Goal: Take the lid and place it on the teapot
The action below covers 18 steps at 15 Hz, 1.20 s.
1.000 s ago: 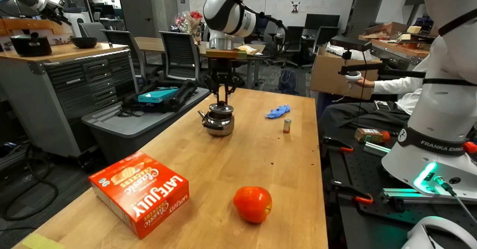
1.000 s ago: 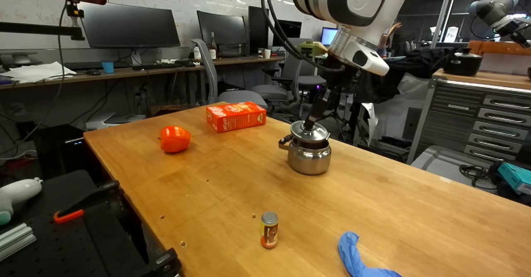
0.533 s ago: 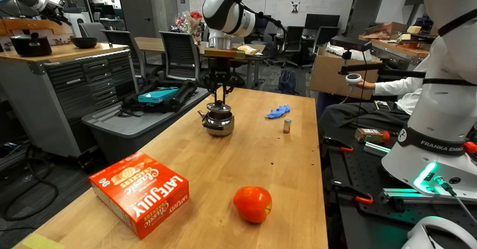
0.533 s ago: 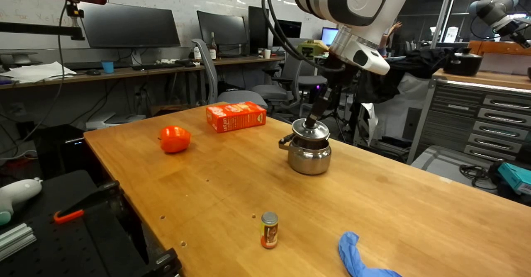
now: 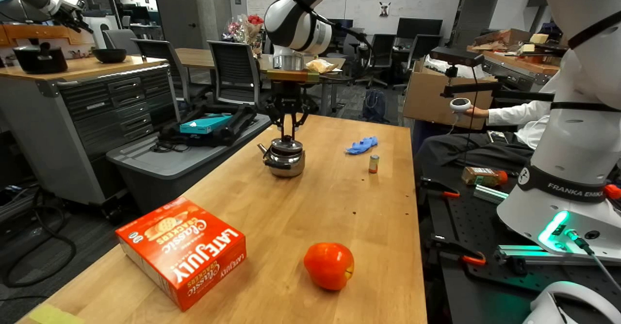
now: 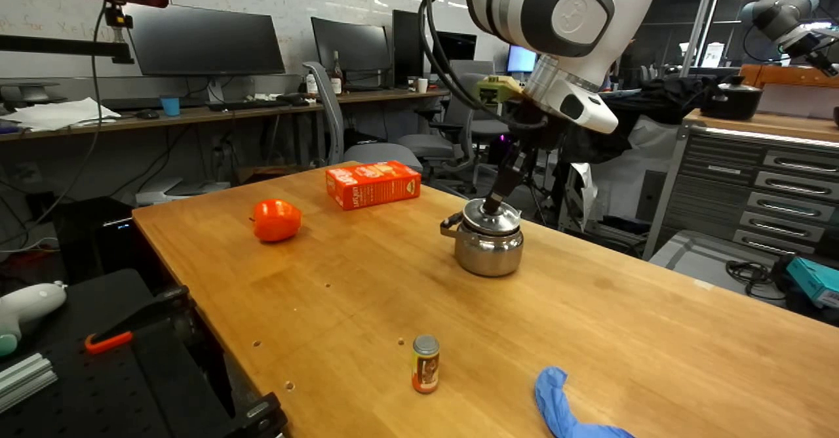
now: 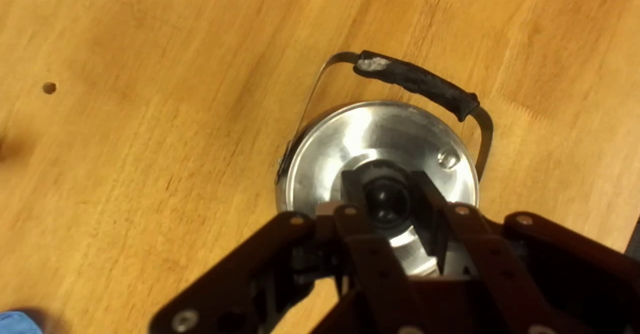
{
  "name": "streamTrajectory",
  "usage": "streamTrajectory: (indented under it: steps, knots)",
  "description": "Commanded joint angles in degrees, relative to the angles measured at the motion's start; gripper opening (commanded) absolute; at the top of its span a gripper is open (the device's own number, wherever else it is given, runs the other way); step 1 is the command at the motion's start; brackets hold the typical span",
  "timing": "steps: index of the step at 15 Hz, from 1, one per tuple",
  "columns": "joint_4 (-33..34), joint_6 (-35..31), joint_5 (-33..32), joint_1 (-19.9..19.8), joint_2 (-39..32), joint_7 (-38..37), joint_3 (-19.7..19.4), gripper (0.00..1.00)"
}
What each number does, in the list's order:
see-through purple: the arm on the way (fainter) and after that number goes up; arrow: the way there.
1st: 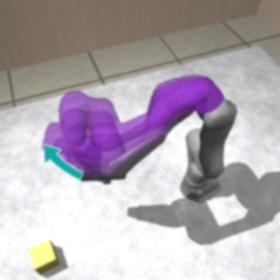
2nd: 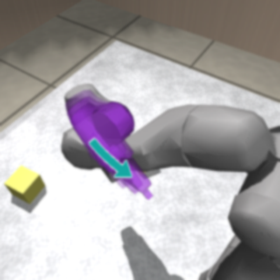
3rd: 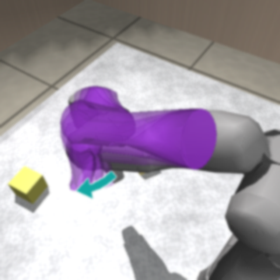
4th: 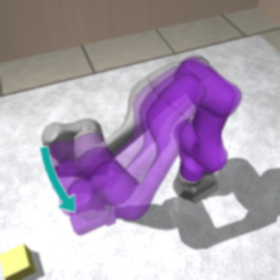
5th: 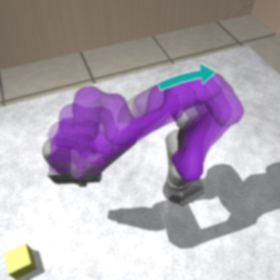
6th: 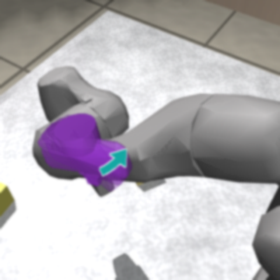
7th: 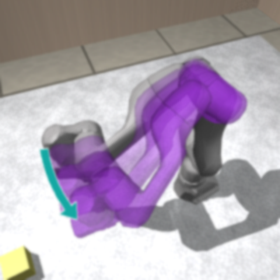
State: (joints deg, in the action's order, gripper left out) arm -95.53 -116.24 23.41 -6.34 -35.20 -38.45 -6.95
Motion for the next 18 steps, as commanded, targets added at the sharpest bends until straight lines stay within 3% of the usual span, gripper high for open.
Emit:
streamTrajectory:
  steps: [1, 16, 17, 18]
  knots:
    - [2.6, 0.3, 1.2, -0.9, -1.8, 0.1, 0.6, 0.07]
    - [2.9, 3.4, -5.6, 1.4, -2.5, -6.1, -1.3, 0.10]
    - [3.0, 4.2, -5.8, 1.1, -2.4, -5.9, -0.9, 0.16]
    - [2.9, 4.5, -6.0, 1.2, -2.2, -6.0, -0.9, 0.53]
